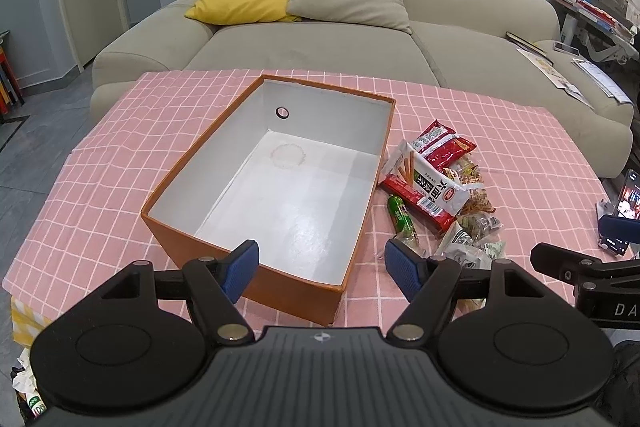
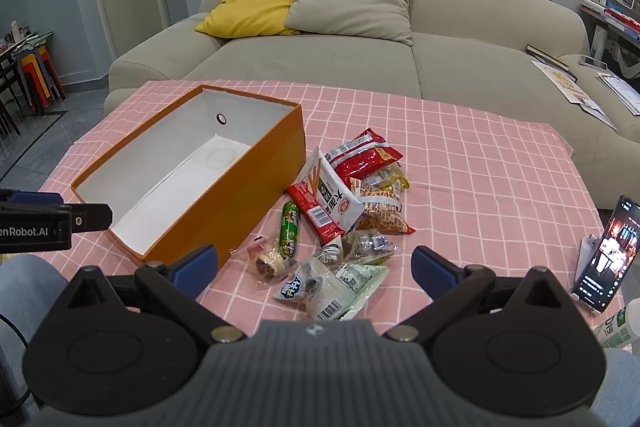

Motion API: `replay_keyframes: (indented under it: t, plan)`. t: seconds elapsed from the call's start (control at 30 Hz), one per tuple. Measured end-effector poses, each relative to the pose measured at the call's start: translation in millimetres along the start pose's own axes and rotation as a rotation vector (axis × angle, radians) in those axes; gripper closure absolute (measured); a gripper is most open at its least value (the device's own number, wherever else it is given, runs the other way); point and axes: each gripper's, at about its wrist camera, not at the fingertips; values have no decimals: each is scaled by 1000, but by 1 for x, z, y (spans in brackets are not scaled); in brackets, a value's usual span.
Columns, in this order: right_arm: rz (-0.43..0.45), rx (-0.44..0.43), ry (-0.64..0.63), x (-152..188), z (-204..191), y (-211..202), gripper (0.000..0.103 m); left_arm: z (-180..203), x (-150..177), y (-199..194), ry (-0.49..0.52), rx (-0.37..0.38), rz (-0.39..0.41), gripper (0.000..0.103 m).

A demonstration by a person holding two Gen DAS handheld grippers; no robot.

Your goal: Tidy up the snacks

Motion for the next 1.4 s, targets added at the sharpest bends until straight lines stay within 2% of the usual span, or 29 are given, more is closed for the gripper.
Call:
replay_keyframes:
  t: [0.6, 1.4]
  plan:
    - [17, -52, -14, -2, -4, -1, 4, 0, -1, 0, -5, -10, -5, 19]
    - [9, -74, -31, -1, -9, 1, 4, -5, -1, -1, -8, -17, -17, 19]
Point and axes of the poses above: each gripper's, at about its wrist camera, not at the fingertips, and y roughly the way its jaws point, z to its right, x to its underside, and after that the axes turned 1 degree about -y, right-handed
